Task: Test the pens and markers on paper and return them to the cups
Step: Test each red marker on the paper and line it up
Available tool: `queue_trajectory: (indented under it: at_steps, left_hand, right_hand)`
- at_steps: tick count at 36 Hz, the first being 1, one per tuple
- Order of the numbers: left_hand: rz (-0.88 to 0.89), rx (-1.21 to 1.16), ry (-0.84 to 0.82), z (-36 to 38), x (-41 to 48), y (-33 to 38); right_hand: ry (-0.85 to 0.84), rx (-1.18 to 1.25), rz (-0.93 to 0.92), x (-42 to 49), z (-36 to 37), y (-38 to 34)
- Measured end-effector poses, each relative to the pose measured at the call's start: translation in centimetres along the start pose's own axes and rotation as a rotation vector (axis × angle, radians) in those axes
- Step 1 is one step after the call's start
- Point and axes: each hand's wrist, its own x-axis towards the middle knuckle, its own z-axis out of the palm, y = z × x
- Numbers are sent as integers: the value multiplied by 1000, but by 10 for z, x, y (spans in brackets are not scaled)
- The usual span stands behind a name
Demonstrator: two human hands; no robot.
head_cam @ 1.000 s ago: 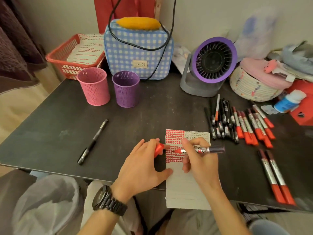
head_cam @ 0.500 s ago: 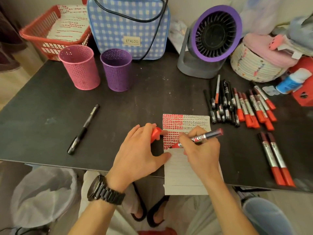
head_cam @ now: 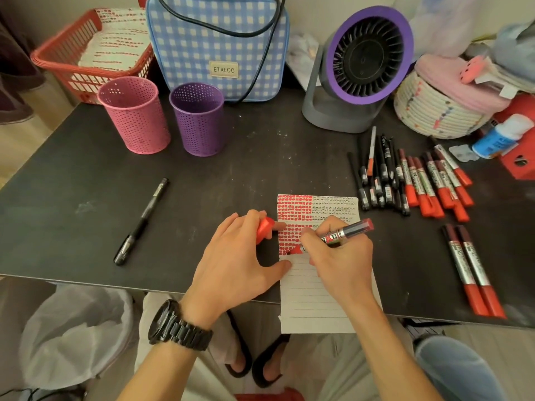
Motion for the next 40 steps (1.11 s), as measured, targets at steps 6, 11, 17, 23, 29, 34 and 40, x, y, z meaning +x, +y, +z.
queue_trajectory:
  at_steps: [6,11,17,23,29,34,40]
  left_hand:
    - [-22,0,15,1,0,1]
    - [-24,8,26,4,0,-2]
    - [-37,9,14,4,1,-2]
    - [-18,1,2,1,1,0]
    - [-19,2,-11,-1,0,2]
    - [-24,4,6,1,0,0]
    - [-14,4,11,4,1,-3]
  right_hand:
    - [3,0,-3,0,0,-2]
    - [4,4,2,0,0,-1]
    - [9,-6,-11,0,0,0]
    - [15,-18,-16,0,0,0]
    - [19,-13,-35,0,0,1]
    - [16,5,-50,1,0,3]
    - [24,72,6,1,-1,0]
